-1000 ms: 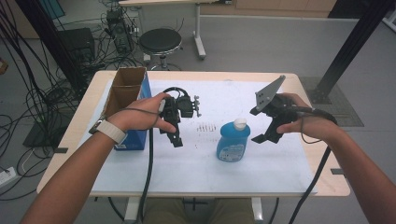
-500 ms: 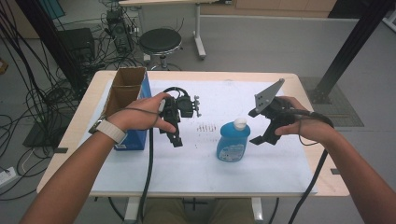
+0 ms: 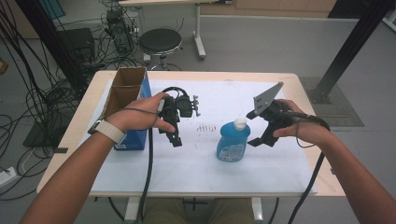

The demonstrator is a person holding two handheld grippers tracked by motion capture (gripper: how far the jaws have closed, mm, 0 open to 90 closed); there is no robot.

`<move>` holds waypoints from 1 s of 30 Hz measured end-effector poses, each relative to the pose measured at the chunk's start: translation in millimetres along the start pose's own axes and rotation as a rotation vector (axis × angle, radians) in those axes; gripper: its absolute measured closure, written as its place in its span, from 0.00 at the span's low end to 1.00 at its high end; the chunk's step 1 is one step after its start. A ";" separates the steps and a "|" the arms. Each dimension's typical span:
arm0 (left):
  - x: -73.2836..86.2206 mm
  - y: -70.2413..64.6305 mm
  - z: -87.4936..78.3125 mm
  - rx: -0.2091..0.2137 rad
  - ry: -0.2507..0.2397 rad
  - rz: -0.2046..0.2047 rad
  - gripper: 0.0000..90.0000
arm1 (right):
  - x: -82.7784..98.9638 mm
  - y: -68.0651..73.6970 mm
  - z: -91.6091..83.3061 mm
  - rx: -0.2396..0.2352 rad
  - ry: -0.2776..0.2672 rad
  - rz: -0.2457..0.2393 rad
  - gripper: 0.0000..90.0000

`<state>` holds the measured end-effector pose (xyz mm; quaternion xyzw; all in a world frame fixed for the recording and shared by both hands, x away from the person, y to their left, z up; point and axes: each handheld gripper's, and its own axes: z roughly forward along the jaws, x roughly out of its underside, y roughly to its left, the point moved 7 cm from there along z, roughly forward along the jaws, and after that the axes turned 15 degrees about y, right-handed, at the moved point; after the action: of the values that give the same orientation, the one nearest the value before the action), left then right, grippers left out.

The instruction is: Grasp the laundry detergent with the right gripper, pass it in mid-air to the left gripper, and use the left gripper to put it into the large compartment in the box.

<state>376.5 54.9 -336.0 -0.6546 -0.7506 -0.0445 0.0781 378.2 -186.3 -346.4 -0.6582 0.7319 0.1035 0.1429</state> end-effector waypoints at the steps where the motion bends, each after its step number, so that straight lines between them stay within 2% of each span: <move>1: 0.0 0.0 0.1 0.001 0.000 0.001 0.13 | 0.2 0.1 0.4 -0.001 -0.004 0.000 0.05; 6: -0.9 0.1 0.3 0.001 -0.001 0.000 0.13 | 2.2 0.4 4.4 -0.008 -0.031 0.004 0.06; 30: -2.0 0.8 1.9 0.006 -0.002 -0.001 0.13 | 8.0 -1.8 19.2 -0.034 -0.098 0.009 0.06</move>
<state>377.5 53.4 -338.2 -0.6539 -0.7513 -0.0418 0.0793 380.6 -187.4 -367.0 -0.6514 0.7251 0.1486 0.1669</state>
